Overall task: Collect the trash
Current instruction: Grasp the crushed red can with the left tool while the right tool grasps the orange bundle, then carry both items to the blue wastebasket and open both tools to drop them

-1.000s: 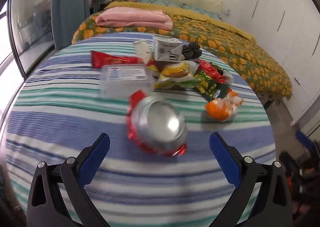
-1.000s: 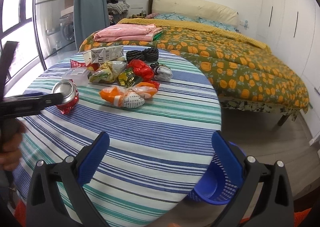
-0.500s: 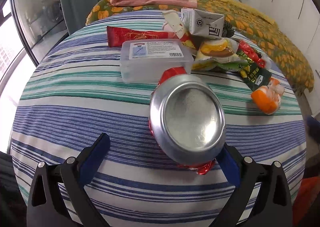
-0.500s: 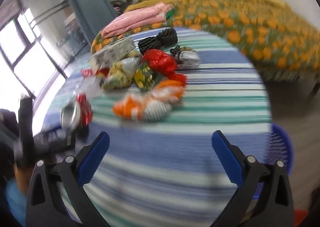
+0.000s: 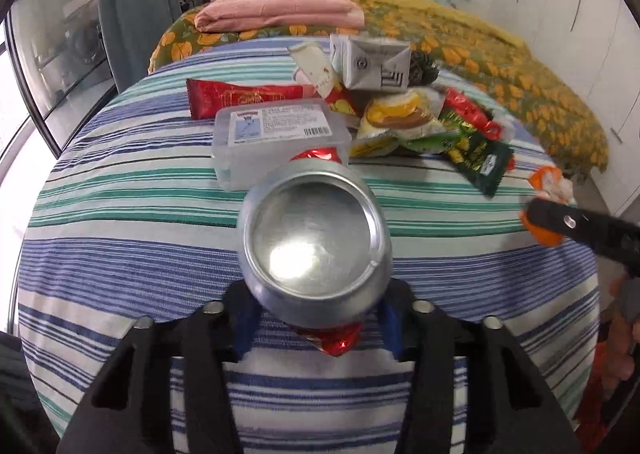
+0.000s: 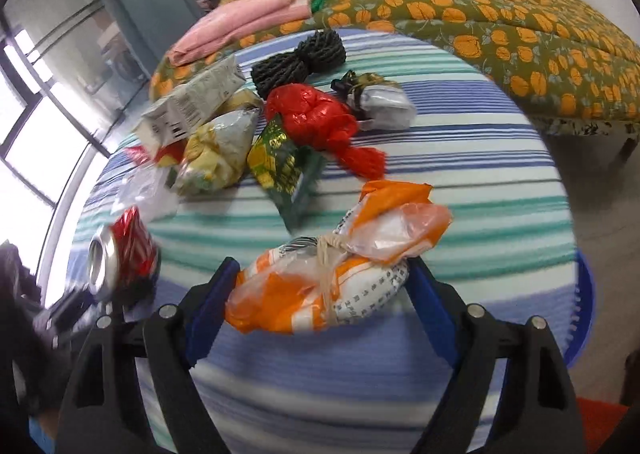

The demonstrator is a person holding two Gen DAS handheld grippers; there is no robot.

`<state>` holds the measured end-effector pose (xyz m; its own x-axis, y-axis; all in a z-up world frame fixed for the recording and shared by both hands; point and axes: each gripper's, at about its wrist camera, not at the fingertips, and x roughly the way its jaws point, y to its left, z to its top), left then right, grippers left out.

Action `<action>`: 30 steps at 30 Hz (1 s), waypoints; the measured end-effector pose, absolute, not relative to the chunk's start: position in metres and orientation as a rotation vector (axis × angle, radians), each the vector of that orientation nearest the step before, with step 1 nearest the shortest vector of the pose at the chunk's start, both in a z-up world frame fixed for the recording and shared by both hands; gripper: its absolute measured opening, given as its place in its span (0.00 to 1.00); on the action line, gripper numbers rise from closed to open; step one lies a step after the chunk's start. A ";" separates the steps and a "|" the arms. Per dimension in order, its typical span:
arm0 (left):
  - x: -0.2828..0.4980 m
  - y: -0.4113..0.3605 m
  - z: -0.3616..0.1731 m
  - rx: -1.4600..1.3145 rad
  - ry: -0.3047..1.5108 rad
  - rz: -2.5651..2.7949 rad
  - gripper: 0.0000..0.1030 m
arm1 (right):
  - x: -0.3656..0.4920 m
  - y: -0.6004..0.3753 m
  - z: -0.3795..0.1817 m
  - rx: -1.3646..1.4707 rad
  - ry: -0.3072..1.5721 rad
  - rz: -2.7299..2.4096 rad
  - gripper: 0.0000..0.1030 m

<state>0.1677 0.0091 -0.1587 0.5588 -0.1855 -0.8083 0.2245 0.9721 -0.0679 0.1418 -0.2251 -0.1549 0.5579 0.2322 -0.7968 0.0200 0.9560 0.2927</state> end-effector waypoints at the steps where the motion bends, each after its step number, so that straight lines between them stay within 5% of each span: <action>1: 0.164 0.009 -0.158 0.023 0.952 -0.260 0.45 | 0.137 -0.229 -0.153 0.279 0.972 0.141 0.79; 11: 0.121 -0.051 -0.133 0.000 0.914 -0.444 0.45 | 0.091 -0.306 -0.129 0.269 0.904 0.144 0.79; 17: 0.096 -0.150 -0.112 0.047 0.911 -0.671 0.45 | 0.072 -0.397 -0.132 0.252 0.921 0.013 0.79; 30: 0.086 -0.341 -0.159 0.227 1.038 -0.840 0.46 | 0.066 -0.522 -0.179 0.414 1.001 -0.087 0.80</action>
<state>0.0857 -0.3409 -0.1593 0.2365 -0.5045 -0.8304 0.7065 0.6760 -0.2095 0.0655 -0.5222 -0.1793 0.5431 0.1167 -0.8315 0.2583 0.9191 0.2976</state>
